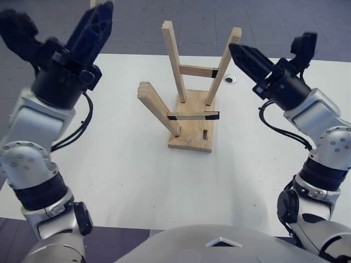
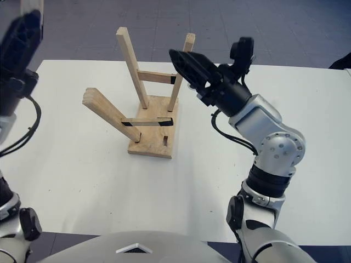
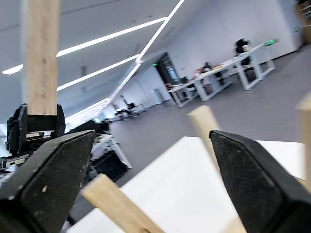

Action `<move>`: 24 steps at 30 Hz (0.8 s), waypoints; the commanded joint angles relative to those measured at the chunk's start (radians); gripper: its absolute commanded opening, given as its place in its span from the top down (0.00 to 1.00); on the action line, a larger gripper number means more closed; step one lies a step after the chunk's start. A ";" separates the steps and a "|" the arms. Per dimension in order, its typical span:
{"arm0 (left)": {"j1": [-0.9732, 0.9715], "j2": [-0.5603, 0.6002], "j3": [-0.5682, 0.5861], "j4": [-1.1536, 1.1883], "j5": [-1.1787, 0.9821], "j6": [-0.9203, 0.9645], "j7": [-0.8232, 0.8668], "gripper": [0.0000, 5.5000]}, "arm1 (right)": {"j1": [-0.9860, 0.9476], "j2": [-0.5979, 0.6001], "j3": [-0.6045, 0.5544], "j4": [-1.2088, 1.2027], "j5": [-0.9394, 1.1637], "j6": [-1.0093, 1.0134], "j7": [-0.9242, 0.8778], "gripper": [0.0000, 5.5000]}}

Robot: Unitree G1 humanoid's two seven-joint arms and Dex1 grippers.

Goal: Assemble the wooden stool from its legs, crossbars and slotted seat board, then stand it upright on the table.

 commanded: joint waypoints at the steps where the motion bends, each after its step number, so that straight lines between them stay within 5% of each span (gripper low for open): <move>1: -0.057 0.091 -0.098 -0.101 -0.226 0.047 0.078 0.62 | -0.047 0.000 0.037 0.002 0.227 0.032 -0.049 0.11; 11: -0.014 0.082 -0.194 -0.127 -0.274 0.024 0.099 0.62 | 0.036 -0.145 0.115 -0.003 0.477 0.029 0.090 0.10; 24: 0.077 0.083 -0.235 -0.155 -0.261 0.018 0.102 0.62 | -0.026 -0.157 0.163 -0.019 0.630 -0.127 0.024 0.10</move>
